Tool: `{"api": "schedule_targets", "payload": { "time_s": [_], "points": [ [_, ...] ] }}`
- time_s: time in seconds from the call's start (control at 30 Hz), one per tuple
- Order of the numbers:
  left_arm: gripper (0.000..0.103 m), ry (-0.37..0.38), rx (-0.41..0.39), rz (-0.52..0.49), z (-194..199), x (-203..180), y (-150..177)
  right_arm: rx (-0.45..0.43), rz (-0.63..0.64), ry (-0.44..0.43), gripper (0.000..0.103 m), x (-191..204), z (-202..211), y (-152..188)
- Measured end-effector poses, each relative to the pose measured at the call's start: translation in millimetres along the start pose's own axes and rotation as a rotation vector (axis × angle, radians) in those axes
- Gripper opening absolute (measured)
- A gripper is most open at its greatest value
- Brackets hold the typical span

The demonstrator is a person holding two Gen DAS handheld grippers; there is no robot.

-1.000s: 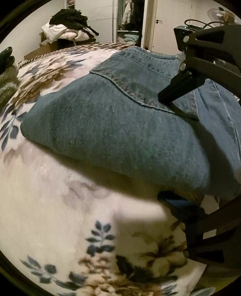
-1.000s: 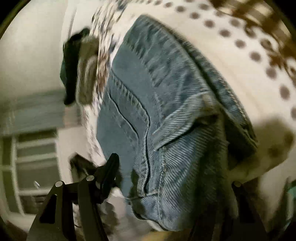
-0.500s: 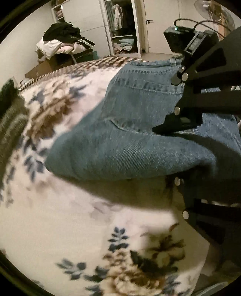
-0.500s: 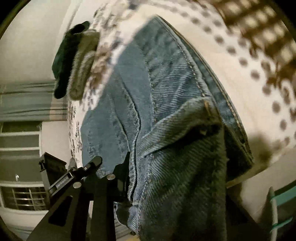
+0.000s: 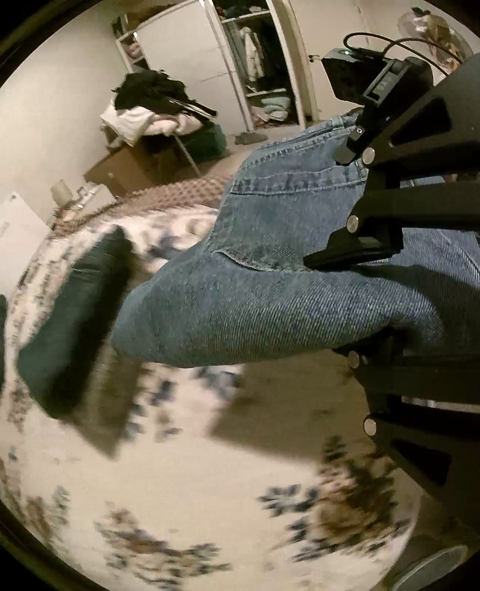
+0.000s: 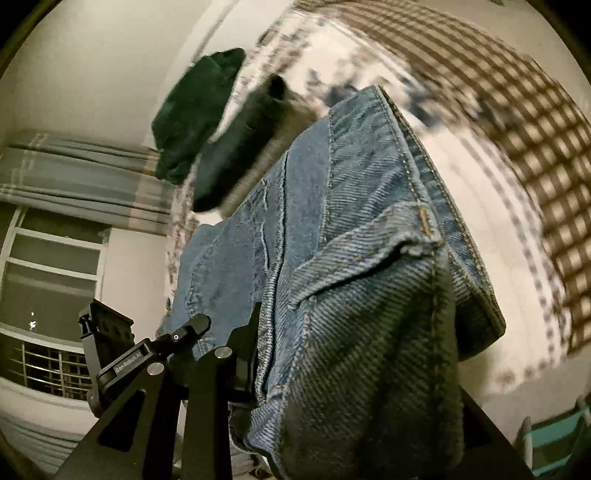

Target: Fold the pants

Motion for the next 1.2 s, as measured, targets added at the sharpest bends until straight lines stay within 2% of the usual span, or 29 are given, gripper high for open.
{"api": "schedule_targets", "payload": {
  "time_s": [0.23, 0.4, 0.53, 0.63, 0.7, 0.8, 0.87, 0.9, 0.93, 0.97, 1.03, 1.07, 1.2],
  "points": [
    [0.023, 0.024, -0.061, -0.048, 13, -11, -140, -0.085, 0.022, -0.039, 0.031, 111, -38, -110],
    [0.023, 0.039, -0.080, -0.054, -2, 11, -251, -0.133, 0.029, -0.058, 0.031, 179, -94, -201],
    [0.023, 0.031, -0.073, -0.052, -26, 45, -307, -0.138, 0.038, -0.051, 0.031, 208, -148, -251],
    [0.023, 0.007, -0.043, -0.047, -51, 80, -329, -0.121, 0.036, -0.025, 0.031, 215, -199, -280],
    [0.024, -0.009, -0.011, -0.030, -66, 103, -337, -0.098, 0.024, -0.001, 0.031, 211, -223, -286],
    [0.033, -0.033, 0.009, -0.001, -70, 116, -336, -0.066, 0.019, 0.018, 0.035, 202, -246, -287],
    [0.037, -0.043, 0.016, 0.004, -66, 115, -333, -0.055, 0.041, 0.055, 0.046, 202, -248, -285],
    [0.040, -0.072, 0.021, -0.008, -64, 111, -329, -0.050, 0.056, 0.082, 0.051, 203, -247, -283],
    [0.045, -0.105, 0.023, -0.021, -61, 106, -327, -0.043, 0.073, 0.113, 0.066, 205, -244, -281],
    [0.049, -0.161, 0.021, -0.049, -58, 98, -323, -0.043, 0.084, 0.132, 0.077, 207, -241, -278],
    [0.078, -0.267, 0.016, -0.104, -53, 84, -317, -0.049, 0.104, 0.193, 0.089, 209, -230, -271],
    [0.083, -0.298, 0.011, -0.125, -50, 77, -314, -0.055, 0.112, 0.216, 0.090, 211, -224, -268],
    [0.084, -0.385, -0.008, -0.202, -36, 42, -295, -0.130, 0.140, 0.351, 0.095, 224, -186, -255]
  ]
}}
Point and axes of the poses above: each gripper's, at about its wrist camera, not at the fingertips, and z roughly against the way its jaws point, x to its left, y to its underside, the point moved 1 cm from there along -z, roughly the way its jaws point, and after that the axes turned 12 degrees about y, right-handed, at the moved point
